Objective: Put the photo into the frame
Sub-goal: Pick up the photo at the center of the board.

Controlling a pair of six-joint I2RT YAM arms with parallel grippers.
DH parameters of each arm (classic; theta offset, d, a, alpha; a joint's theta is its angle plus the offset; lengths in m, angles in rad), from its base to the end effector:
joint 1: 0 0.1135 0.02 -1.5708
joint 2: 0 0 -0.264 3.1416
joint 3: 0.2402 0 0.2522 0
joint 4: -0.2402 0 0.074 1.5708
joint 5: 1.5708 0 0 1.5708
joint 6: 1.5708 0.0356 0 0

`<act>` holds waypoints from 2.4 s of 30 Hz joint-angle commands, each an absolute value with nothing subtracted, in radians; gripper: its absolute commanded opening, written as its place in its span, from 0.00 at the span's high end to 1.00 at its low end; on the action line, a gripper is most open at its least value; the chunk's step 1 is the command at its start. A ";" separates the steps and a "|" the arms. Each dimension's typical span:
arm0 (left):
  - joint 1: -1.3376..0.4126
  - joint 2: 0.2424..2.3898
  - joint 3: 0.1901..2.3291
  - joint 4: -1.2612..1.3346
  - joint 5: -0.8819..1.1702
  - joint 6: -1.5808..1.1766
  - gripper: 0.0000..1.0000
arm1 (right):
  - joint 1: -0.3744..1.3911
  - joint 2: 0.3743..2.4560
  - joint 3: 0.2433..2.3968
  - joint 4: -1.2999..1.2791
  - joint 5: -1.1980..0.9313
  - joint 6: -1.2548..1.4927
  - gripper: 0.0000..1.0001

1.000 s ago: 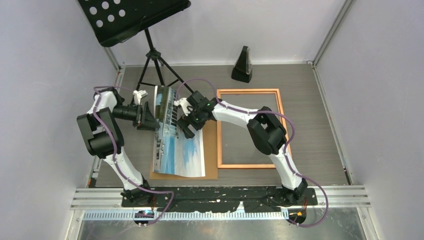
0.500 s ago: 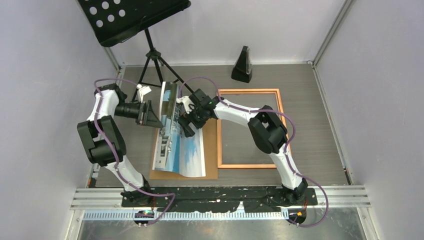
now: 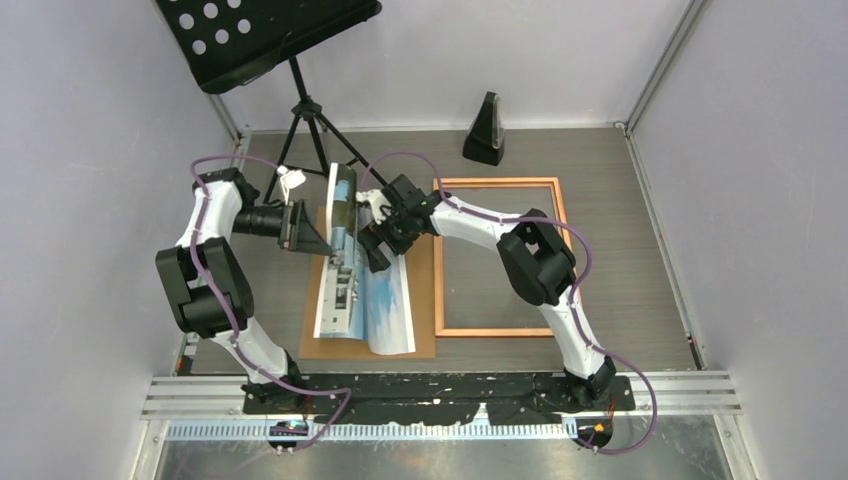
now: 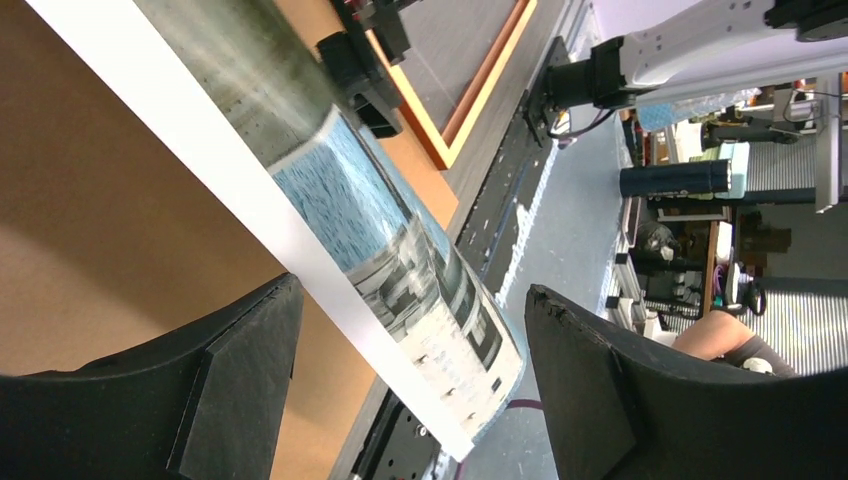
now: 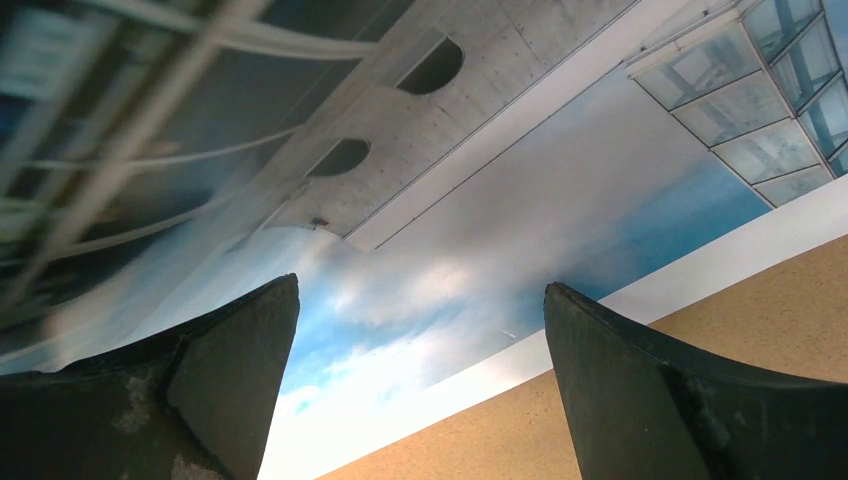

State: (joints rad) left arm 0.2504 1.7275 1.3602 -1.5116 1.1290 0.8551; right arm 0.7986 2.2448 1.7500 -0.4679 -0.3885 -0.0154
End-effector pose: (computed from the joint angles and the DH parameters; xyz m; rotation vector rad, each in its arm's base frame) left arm 0.2834 0.0393 0.2573 0.4844 2.3375 -1.4740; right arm 0.3322 0.3604 0.1685 -1.1835 2.3377 0.7887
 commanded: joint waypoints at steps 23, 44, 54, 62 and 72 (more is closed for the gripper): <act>0.225 1.614 1.239 -1.112 0.867 0.432 0.19 | 0.791 2.300 1.718 -0.516 -0.352 0.042 0.00; 0.224 1.578 1.159 -1.018 0.783 0.260 0.81 | 0.786 2.291 1.711 -0.508 -0.339 0.052 0.00; 0.225 1.553 1.264 -1.059 0.852 0.243 1.00 | 0.711 2.144 1.718 -0.532 -0.322 0.029 0.03; 0.223 1.445 1.327 -1.104 0.993 0.235 1.00 | 0.623 1.941 1.683 -0.567 -0.339 0.032 0.05; 0.182 1.344 1.354 -1.066 1.030 0.164 1.00 | 0.522 1.755 1.432 -0.387 -0.545 0.167 0.03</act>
